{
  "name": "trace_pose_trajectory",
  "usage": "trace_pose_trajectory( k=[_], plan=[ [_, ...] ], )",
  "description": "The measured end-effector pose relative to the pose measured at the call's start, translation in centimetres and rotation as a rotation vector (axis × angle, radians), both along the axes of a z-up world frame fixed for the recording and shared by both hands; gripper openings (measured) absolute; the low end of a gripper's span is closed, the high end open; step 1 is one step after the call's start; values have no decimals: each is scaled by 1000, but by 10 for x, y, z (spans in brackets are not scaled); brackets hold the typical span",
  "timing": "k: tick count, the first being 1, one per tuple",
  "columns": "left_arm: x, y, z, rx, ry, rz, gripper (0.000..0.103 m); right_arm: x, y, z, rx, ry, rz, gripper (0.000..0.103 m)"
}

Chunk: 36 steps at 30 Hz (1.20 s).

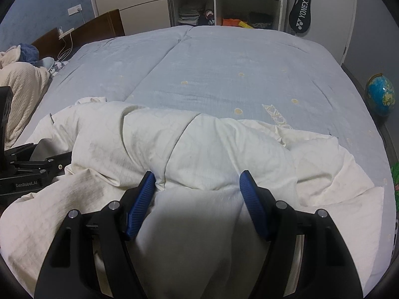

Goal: Fold large clothes

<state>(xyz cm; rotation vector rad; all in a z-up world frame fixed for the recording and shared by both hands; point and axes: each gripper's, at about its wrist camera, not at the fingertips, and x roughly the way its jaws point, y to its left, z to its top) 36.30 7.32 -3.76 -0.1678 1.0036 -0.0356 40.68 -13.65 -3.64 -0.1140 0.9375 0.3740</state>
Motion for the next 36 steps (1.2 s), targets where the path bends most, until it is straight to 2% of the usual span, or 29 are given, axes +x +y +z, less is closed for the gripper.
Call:
trace_pose_trajectory(
  k=[18,20,23,27,29,32,36],
  plan=[
    [3,-2,-1,-8,11,17,79,-1,3,-5,-19,-10,7,68],
    [3,-1,8,-24,15,11,76,-1,3,-1,-20,-7,7,68],
    [-7,-3,34,-28,-19,-7,64,-7,-6,17,30,-13,-2,67],
    [-40,-13,67,-37,-104,-48,62,-33,-24,43,151,-44,-4,67],
    [-56,-19,70,-39,-117,-70,62,-57,-26,51,154,-68,40,67],
    [-77,-28,65,9,-132,-87,67,-89,-26,53,129,-87,94,67],
    [-100,-25,71,12,-185,-34,70,-116,-33,52,157,-91,105,67]
  ],
)
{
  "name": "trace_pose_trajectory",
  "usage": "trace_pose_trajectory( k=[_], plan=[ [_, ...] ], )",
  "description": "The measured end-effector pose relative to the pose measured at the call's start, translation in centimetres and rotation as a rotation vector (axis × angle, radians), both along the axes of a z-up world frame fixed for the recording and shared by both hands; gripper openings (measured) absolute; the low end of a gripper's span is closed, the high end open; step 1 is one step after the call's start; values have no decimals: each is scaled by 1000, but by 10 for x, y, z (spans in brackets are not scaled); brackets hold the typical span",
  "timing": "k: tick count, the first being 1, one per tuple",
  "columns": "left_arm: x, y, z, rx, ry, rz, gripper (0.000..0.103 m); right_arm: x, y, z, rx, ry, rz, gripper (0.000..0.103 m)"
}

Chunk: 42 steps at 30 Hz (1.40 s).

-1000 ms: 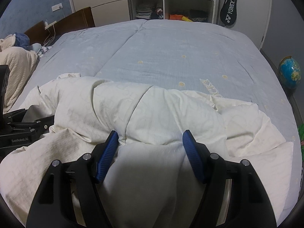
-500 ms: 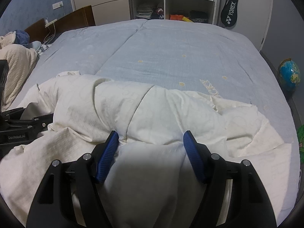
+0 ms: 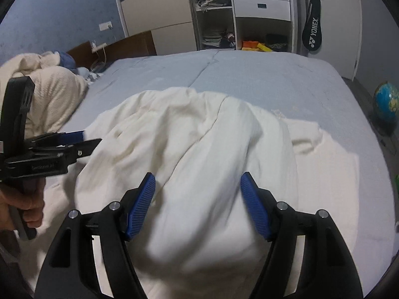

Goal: Fold large clothes

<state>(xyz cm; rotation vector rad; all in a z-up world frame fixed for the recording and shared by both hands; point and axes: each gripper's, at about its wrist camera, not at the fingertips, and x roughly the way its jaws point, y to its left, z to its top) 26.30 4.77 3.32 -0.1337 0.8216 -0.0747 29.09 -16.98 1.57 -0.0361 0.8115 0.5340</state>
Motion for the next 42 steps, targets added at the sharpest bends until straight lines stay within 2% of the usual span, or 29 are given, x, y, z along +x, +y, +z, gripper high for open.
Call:
trace_pose_trajectory(
  k=[2,5,7,11,13,15,19,25,30,35,37,39,42],
  plan=[
    [-12,-3,9,-6,-46,16,71,-10,0,0,1,-4,12,67],
    [-25,-16,23,14,-120,-13,73,-16,5,-6,-8,5,15,67],
    [-28,-30,26,20,-148,-55,81,-18,6,-12,-11,19,9,67],
    [-6,-50,-6,76,-26,-101,76,-18,9,-22,-43,10,8,67],
    [7,-45,-28,68,48,-94,76,-20,10,-25,-55,6,12,67],
    [11,-39,-45,60,85,-92,76,-22,12,-29,-65,6,17,68],
    [14,-35,-64,69,99,-112,77,-26,17,-43,-117,-8,33,68],
    [19,-34,-74,87,104,-111,78,-28,23,-54,-165,-24,33,68],
    [14,-39,-58,82,116,-107,78,-30,26,-43,-185,-34,33,68],
    [-7,-33,-33,51,92,-99,83,-48,13,-9,-126,-60,4,68],
    [-19,-28,-26,30,89,-94,84,-60,-1,6,-83,-52,-12,73],
    [-39,-18,-19,-2,96,-100,85,-74,-18,16,-50,-30,-31,73],
    [-73,-1,-15,-8,119,-120,86,-101,-52,25,4,30,-58,74]
  ],
)
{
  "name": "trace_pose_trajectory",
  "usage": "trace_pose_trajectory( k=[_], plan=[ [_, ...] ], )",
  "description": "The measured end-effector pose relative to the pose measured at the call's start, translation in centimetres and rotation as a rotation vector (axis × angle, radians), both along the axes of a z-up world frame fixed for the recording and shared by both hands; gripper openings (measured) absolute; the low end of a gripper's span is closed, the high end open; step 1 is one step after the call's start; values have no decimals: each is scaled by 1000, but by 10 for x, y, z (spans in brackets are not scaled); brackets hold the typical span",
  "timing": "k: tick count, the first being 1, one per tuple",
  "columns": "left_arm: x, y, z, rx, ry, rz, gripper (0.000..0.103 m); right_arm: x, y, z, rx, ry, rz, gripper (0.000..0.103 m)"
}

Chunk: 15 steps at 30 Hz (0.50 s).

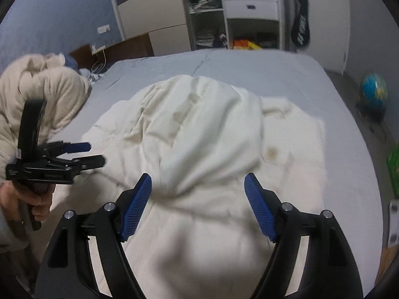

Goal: Fold large clothes

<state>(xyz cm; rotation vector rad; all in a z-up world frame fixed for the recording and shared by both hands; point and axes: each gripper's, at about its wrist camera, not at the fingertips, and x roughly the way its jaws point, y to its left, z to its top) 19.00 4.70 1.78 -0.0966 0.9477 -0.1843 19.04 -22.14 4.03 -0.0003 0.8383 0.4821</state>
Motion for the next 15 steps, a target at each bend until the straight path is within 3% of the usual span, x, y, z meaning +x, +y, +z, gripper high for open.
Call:
trace_pose_trajectory(
  k=[4,8,15],
  plan=[
    [-43,27,-3,32,43,-5,93,-25,-52,0,41,112,-45,75],
    [-88,64,-14,111,96,86,93,-54,-95,-10,-42,196,-113,76],
    [-118,111,-26,7,209,234,97,-90,-146,-42,34,404,-204,76]
  ],
)
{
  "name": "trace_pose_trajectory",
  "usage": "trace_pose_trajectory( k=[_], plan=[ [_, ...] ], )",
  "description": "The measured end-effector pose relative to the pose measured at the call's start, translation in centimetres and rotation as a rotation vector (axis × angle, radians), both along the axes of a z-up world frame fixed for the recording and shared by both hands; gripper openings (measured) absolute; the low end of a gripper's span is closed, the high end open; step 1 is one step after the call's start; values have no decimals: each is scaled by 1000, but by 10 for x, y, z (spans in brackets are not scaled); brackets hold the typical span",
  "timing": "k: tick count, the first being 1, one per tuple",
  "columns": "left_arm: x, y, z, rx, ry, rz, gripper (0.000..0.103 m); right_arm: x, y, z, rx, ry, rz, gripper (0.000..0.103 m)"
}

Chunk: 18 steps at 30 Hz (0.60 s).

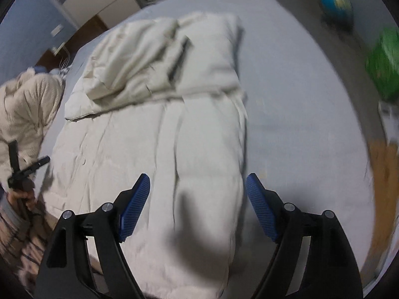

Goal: Fold large clothes

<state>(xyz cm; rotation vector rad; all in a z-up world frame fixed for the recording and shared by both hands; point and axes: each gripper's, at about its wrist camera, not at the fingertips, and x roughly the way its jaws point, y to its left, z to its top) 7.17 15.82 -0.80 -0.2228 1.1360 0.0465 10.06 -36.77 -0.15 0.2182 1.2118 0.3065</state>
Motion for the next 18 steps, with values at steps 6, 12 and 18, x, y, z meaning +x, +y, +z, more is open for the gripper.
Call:
trace_pose_trajectory(
  k=[6,12,18],
  plan=[
    [-13,17,-22,-156,176,65,96,-25,-31,-38,120,170,-113,76],
    [-24,14,-28,-190,317,12,96,-41,-42,-46,247,267,-144,76],
    [-38,29,-33,-254,376,47,96,-58,-27,-52,237,367,-106,76]
  ],
)
